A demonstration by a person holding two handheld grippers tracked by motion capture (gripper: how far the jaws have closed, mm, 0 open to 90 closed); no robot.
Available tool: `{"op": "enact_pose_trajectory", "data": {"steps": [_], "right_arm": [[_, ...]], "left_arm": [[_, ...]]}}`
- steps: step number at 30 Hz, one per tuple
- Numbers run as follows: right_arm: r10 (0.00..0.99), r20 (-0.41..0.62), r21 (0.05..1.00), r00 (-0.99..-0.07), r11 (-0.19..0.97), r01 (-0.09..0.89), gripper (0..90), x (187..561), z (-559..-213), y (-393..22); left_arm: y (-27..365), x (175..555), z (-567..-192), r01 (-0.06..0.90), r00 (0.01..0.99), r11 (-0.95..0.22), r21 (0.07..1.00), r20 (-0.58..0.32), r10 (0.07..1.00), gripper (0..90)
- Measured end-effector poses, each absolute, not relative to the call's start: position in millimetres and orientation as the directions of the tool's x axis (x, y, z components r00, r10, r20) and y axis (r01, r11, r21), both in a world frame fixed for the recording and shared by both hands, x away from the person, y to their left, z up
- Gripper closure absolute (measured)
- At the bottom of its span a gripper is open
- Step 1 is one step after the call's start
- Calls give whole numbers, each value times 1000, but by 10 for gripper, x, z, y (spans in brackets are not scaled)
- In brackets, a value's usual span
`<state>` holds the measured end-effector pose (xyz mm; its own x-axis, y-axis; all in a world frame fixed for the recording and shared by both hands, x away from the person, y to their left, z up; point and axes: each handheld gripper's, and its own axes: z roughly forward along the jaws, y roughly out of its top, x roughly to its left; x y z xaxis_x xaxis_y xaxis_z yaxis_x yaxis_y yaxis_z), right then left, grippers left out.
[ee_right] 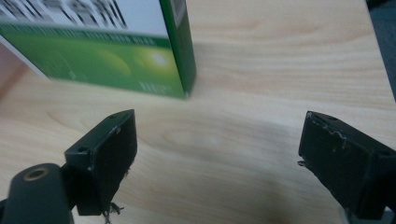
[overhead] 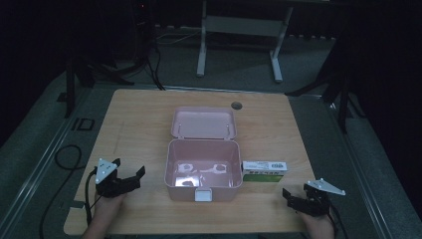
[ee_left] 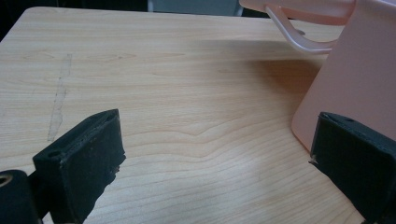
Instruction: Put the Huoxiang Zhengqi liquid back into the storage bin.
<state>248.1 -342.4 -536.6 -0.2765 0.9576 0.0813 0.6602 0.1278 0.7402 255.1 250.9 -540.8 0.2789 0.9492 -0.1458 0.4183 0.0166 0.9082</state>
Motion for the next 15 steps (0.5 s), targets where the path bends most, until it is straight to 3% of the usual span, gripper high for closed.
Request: {"op": "enact_pose_trajectory", "data": {"steps": [7, 15], "right_arm": [[935, 22, 637, -354, 260, 726, 110, 2597, -5264, -3444], [874, -64, 519, -481, 441, 732, 109, 2715, -5130, -3448]], "left_arm": [[2514, 2547, -5403, 419, 280, 16, 908, -146, 949, 30], [2514, 2549, -5404, 418, 280, 19, 908, -148, 949, 30]]}}
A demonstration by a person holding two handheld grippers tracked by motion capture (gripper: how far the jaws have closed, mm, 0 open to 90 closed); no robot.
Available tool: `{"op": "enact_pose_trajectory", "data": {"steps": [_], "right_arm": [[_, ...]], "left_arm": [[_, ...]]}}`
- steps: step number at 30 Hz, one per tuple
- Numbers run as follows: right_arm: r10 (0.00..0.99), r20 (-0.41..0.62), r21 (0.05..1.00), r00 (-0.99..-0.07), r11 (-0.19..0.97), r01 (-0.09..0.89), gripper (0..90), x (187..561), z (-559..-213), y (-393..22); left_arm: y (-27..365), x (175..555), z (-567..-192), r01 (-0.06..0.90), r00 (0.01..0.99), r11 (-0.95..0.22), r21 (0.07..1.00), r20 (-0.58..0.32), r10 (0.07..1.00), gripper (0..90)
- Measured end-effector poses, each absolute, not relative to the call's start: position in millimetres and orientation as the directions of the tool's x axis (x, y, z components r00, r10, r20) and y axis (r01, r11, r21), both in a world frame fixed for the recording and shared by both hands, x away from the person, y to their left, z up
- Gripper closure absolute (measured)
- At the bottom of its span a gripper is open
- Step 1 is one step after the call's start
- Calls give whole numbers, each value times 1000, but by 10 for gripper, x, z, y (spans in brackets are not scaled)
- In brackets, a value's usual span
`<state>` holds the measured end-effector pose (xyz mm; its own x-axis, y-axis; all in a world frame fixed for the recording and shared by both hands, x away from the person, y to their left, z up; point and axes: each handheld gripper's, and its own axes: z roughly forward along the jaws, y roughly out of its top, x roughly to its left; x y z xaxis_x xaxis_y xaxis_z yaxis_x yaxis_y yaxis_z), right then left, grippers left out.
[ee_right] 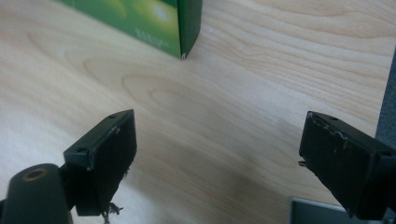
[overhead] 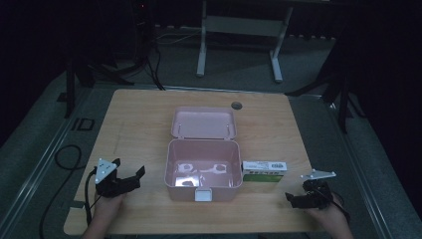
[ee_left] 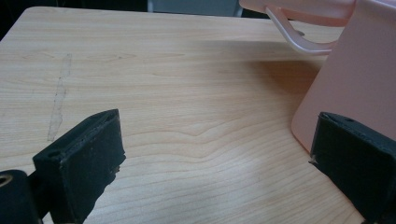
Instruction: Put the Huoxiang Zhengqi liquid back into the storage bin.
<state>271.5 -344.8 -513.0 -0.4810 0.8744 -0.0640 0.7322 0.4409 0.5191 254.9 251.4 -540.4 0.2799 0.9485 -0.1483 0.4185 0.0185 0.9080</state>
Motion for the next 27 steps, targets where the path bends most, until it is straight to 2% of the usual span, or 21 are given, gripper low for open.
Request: {"op": "enact_pose_trajectory", "data": {"steps": [5, 11, 15, 17, 20, 21, 22, 23, 27], "right_arm": [[797, -96, 444, -596, 570, 692, 109, 2761, -5068, -3434], [735, -108, 390, -670, 651, 651, 110, 2799, -4986, -3428], [669, -102, 350, -736, 717, 603, 111, 2824, -4952, -3413], [600, -90, 306, -795, 777, 551, 110, 2843, -4947, -3389], [568, -100, 262, -817, 807, 529, 111, 2861, -4945, -3372], [558, -102, 205, -823, 822, 532, 110, 2889, -4949, -3356], [558, -102, 205, -823, 822, 532, 110, 2889, -4949, -3356], [532, -117, 154, -838, 844, 514, 111, 2901, -4948, -3334], [489, -111, 122, -865, 871, 477, 112, 2908, -4920, -3297]], "left_arm": [[2516, 2553, -5406, 419, 279, 23, 908, -153, 948, 30], [2520, 2562, -5409, 420, 277, 29, 907, -159, 948, 30], [2518, 2558, -5407, 420, 279, 28, 907, -158, 947, 30], [2519, 2559, -5408, 420, 278, 29, 907, -159, 947, 30], [2518, 2559, -5408, 419, 279, 27, 907, -157, 947, 30], [2520, 2557, -5407, 420, 276, 27, 907, -157, 948, 30], [2520, 2557, -5407, 420, 276, 27, 907, -157, 948, 30], [2523, 2555, -5405, 419, 277, 28, 907, -157, 948, 30], [2526, 2556, -5405, 418, 277, 27, 908, -155, 948, 30]]}}
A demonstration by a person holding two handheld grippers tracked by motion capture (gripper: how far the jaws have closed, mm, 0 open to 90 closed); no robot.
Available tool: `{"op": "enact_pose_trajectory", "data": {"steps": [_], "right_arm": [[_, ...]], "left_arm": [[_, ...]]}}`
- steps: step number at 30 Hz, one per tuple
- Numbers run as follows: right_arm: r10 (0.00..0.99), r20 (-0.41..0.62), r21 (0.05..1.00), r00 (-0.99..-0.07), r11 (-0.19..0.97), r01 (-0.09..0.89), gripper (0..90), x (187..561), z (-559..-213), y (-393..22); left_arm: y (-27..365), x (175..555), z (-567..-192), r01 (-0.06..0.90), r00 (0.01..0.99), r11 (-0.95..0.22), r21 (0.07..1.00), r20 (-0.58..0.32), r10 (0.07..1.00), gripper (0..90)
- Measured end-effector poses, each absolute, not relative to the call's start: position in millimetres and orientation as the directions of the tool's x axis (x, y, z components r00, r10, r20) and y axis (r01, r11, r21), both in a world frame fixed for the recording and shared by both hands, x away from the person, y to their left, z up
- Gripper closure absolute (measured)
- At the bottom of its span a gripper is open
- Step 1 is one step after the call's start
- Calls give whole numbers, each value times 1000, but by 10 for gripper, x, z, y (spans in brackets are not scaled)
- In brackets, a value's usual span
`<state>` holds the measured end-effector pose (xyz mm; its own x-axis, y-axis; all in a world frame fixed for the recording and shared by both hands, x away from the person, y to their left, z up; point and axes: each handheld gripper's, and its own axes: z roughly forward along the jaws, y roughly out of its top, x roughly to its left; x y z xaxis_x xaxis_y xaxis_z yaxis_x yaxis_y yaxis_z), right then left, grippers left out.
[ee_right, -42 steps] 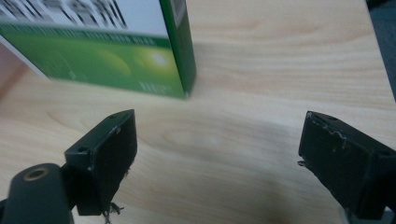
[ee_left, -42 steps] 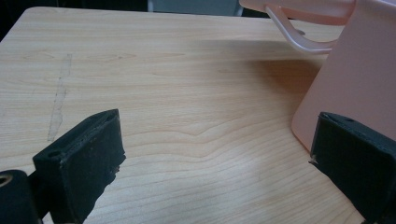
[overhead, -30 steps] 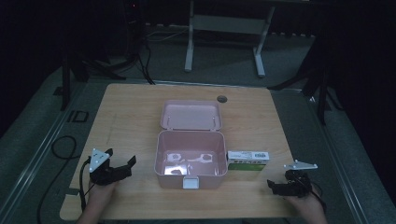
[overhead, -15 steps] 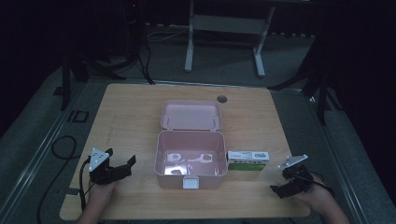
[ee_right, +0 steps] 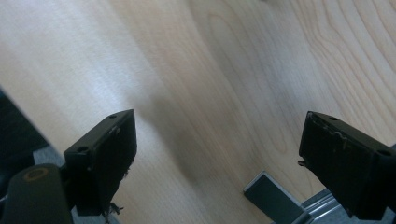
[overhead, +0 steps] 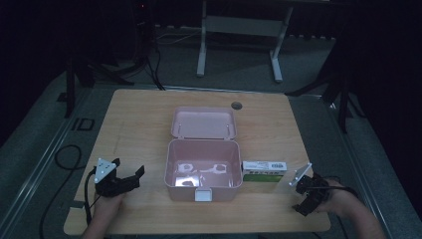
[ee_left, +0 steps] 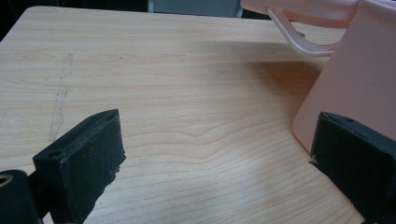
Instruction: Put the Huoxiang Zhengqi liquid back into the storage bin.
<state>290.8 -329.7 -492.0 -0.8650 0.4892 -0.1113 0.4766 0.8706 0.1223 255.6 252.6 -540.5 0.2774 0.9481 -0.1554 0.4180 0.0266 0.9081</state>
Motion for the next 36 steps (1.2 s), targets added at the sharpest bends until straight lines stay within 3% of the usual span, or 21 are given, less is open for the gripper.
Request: {"op": "enact_pose_trajectory", "data": {"steps": [11, 36], "right_arm": [[365, -28, 111, -931, 926, 360, 131, 2871, -4898, -3124], [119, -19, 79, -993, 990, 117, 134, 2876, -4783, -2470]], "left_arm": [[2535, 2567, -5409, 421, 279, 32, 906, -163, 947, 30], [2564, 2575, -5407, 419, 275, 45, 907, -175, 945, 31]]}}
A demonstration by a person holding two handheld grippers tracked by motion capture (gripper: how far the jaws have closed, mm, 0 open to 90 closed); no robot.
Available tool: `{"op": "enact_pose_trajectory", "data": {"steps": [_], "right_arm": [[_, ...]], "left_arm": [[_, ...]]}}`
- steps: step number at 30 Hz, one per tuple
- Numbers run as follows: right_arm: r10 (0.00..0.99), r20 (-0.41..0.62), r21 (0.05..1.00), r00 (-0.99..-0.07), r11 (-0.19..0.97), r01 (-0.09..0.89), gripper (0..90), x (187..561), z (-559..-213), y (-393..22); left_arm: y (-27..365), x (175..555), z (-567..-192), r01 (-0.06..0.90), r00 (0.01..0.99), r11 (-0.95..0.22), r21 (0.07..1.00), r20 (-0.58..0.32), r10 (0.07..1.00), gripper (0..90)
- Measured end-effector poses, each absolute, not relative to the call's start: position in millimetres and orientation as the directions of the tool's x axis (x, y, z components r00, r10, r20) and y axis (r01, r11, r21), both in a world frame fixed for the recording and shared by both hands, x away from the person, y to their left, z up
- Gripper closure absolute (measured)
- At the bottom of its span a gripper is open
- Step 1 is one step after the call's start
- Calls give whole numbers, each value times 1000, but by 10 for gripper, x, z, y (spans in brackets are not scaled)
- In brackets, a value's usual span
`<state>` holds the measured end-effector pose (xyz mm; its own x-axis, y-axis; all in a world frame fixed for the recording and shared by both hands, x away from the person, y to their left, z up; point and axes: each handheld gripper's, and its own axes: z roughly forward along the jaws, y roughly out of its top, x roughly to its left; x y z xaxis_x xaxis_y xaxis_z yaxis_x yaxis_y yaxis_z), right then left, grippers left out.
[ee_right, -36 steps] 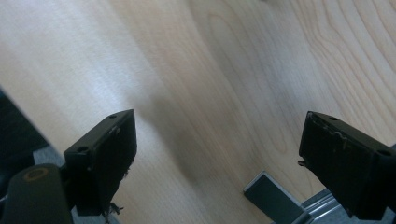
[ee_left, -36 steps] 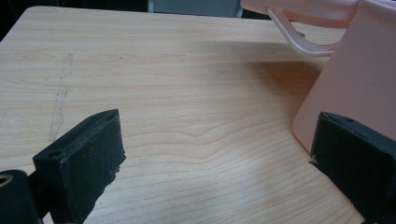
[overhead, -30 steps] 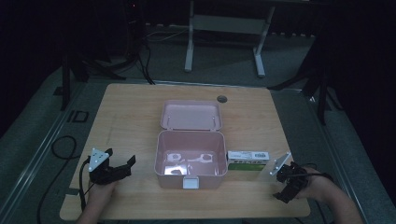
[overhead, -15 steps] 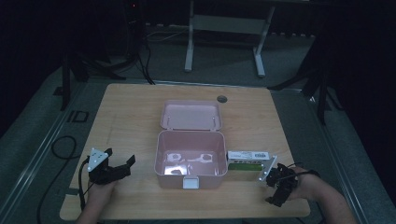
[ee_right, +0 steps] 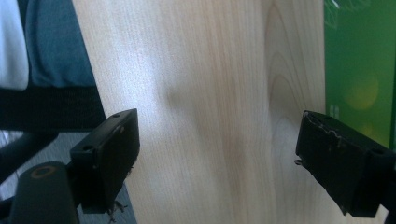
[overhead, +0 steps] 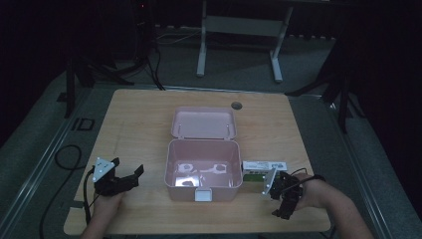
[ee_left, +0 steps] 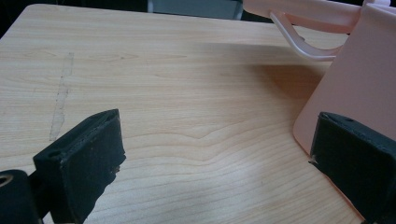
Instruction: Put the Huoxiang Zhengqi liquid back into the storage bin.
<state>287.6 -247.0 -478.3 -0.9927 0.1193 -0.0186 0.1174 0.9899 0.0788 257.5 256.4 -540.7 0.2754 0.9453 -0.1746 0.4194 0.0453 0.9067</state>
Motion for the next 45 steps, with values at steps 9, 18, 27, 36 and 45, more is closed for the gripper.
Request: {"op": "enact_pose_trajectory", "data": {"steps": [9, 18, 27, 36, 45], "right_arm": [[42, -1, 59, -999, 997, 42, 134, 2946, -4701, -2248], [5, -29, 74, -1000, 997, 3, 136, 2997, -4436, -2091], [20, -62, 103, -998, 995, 13, 135, 3205, -4157, -2048], [41, -54, 84, -998, 996, 36, 129, 3516, -4186, -2043], [62, -48, 70, -997, 996, 58, 131, 3773, -4314, -2075]], "left_arm": [[2569, 2575, -5407, 417, 276, 46, 908, -175, 945, 31], [2581, 2571, -5399, 413, 275, 52, 909, -179, 945, 31], [2572, 2575, -5401, 415, 277, 55, 908, -184, 943, 31], [2579, 2577, -5403, 414, 278, 51, 909, -180, 943, 31], [2580, 2577, -5405, 411, 287, 48, 910, -179, 941, 31]]}}
